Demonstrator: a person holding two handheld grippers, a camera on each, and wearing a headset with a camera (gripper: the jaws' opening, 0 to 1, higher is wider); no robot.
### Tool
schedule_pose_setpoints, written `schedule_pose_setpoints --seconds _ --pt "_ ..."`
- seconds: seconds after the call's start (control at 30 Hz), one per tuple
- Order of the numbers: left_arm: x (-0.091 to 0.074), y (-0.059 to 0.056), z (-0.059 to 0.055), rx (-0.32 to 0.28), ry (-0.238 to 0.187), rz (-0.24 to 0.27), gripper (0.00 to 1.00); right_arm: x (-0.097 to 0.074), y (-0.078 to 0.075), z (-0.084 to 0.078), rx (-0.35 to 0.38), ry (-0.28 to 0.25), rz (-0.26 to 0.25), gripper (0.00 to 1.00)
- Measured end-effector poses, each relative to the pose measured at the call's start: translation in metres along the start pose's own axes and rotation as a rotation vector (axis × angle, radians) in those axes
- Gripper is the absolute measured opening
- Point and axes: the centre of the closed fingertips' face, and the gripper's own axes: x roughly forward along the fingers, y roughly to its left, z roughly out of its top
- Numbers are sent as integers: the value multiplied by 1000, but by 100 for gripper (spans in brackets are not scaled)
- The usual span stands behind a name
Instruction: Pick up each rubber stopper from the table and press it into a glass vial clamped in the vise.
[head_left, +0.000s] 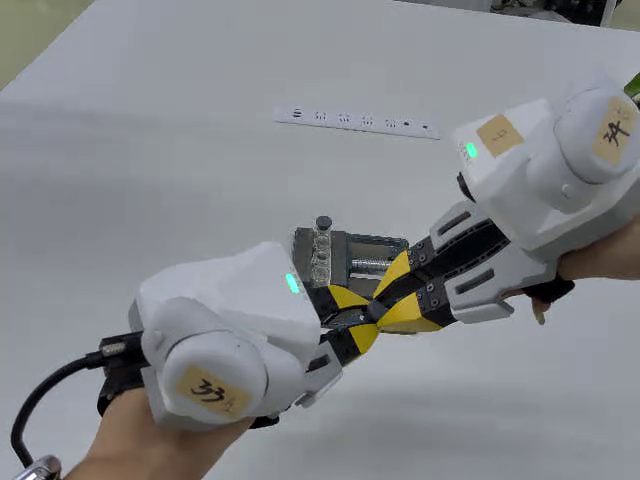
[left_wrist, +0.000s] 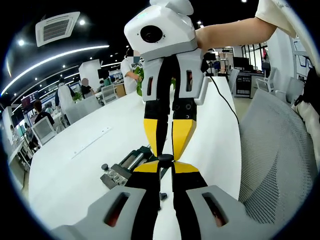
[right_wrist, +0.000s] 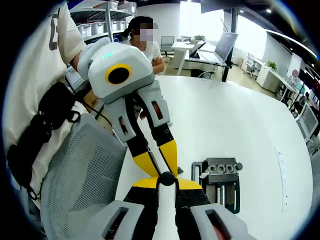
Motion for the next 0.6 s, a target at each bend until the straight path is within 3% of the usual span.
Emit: schedule_pose_setpoints --seconds 0.4,0.6 --pt "1 -1 -1 3 -6 -5 5 0 0 -2 -13 12 1 7" --pt "3 -3 -3 33 20 -6 4 3 1 -4 -24 36 3 7"
